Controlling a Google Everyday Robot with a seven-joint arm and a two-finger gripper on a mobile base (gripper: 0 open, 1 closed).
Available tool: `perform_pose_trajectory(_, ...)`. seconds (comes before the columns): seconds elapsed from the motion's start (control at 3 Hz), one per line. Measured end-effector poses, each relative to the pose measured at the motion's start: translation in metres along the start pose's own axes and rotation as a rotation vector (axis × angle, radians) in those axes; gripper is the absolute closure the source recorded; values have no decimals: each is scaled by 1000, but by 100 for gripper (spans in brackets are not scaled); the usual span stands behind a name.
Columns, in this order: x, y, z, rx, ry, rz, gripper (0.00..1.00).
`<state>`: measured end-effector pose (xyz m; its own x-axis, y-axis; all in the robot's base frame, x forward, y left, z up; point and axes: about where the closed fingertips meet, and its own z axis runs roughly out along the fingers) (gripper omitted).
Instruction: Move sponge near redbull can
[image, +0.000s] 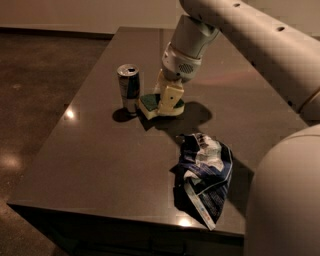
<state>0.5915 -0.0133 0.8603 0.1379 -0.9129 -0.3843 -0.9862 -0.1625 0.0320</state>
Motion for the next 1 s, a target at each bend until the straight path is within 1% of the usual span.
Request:
perform_pose_trajectory(0.33, -2, -3, 2, 8, -5, -1, 5)
perform_pose_trajectory(0.67, -3, -5, 4, 12, -8, -1, 0)
perform_pose_trajectory(1.0, -3, -5, 4, 13, -8, -1, 0)
